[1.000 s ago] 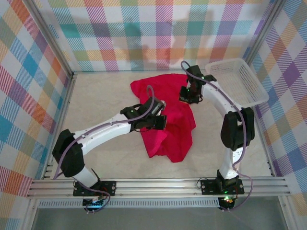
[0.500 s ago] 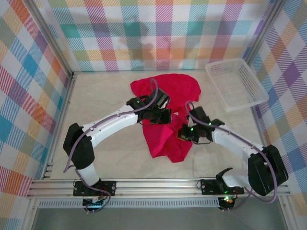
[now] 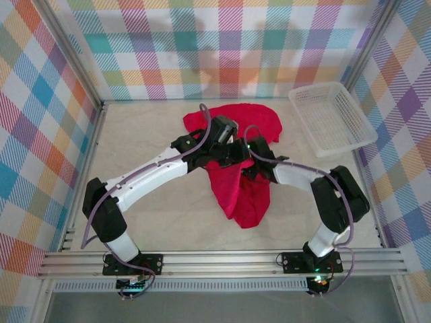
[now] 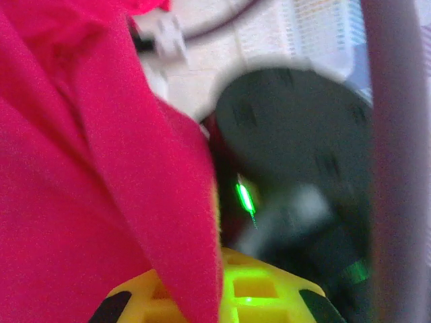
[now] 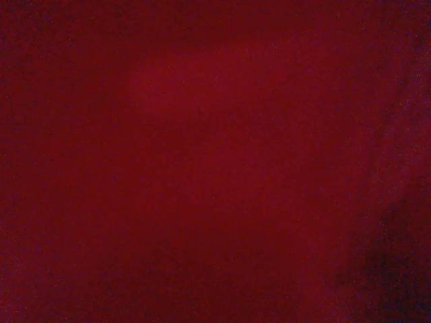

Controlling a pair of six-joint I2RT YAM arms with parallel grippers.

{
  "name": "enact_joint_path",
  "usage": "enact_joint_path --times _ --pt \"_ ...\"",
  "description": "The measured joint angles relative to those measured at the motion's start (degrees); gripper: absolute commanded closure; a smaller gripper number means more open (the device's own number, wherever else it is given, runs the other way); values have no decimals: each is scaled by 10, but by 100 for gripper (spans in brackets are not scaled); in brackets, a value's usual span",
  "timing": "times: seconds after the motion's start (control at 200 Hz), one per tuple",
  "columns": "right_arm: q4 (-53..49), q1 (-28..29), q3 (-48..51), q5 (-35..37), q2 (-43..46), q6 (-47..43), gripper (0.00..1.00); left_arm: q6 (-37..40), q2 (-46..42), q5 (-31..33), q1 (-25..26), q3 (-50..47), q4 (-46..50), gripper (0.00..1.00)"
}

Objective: Fold the inside-out t-shirt

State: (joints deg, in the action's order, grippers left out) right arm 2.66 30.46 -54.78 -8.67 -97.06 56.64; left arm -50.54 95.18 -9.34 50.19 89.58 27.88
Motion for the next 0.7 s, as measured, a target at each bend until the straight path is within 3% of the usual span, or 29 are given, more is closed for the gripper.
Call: enact_joint_path --times 0.145,0.255,0.39,0.495,0.585,0.63,0.7 --pt "20 -30 -80 0 -70 14 67 -30 -5 9 25 25 -20 100" --pt "15 -36 -141 3 -132 17 33 -40 -5 13 30 54 -29 100" --pt "-9 -20 -200 7 -203 18 13 -46 -5 13 30 75 -35 100" --pt "-39 -3 -265 19 -241 20 6 -54 -5 13 30 79 -35 100" --pt "-76 10 -320 36 -273 21 5 -53 -5 18 30 91 -17 100" --pt "-89 15 -338 44 -283 25 9 -50 -5 24 30 102 -5 100" --pt "-102 18 -351 53 -292 31 24 -42 -8 35 30 117 9 100"
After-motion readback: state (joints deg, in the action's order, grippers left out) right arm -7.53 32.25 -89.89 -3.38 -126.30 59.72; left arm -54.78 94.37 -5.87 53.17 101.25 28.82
